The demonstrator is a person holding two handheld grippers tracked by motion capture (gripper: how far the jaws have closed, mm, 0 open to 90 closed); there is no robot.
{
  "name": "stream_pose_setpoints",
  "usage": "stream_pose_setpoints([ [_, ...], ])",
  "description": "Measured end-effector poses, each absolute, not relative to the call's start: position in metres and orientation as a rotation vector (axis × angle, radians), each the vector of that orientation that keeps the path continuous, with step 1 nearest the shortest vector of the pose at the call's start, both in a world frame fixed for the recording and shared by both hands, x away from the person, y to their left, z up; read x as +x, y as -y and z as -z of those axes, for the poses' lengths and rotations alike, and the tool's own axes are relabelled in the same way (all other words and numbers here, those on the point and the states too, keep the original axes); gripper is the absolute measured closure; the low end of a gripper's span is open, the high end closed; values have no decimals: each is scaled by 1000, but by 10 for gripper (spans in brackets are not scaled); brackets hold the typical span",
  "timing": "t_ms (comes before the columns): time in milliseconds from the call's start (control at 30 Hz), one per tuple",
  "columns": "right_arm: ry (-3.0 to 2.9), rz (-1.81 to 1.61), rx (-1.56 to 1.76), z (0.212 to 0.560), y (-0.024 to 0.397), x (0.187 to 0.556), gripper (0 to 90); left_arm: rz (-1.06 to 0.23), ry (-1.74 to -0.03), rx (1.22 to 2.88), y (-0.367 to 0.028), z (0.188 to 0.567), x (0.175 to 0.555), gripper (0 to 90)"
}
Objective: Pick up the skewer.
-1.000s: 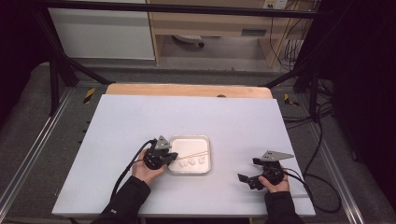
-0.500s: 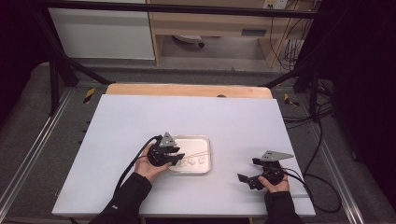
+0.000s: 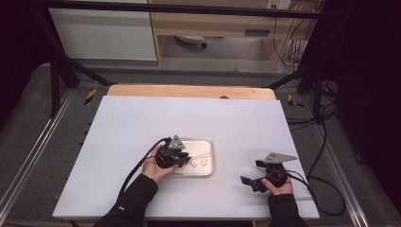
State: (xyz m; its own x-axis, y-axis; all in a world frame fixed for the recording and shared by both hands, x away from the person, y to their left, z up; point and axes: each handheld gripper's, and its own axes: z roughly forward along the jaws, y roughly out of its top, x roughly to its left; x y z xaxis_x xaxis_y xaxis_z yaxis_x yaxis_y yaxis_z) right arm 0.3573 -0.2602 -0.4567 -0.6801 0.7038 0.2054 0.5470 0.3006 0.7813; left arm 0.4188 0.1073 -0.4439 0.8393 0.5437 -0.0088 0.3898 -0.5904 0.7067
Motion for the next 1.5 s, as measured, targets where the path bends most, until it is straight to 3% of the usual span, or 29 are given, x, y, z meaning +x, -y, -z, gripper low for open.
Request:
stream_pose_setpoints([
  [300, -2388, -1323, 1162, 457, 260, 357, 7, -260, -643, 2278, -106, 446, 419, 883],
  [900, -2389, -1299, 1111, 453, 255, 358, 6, -270, -654, 2223, -116, 430, 413, 889],
  [1500, -2374, -1150, 926, 432, 223, 359, 11, -275, -644, 2236, -118, 418, 400, 888],
])
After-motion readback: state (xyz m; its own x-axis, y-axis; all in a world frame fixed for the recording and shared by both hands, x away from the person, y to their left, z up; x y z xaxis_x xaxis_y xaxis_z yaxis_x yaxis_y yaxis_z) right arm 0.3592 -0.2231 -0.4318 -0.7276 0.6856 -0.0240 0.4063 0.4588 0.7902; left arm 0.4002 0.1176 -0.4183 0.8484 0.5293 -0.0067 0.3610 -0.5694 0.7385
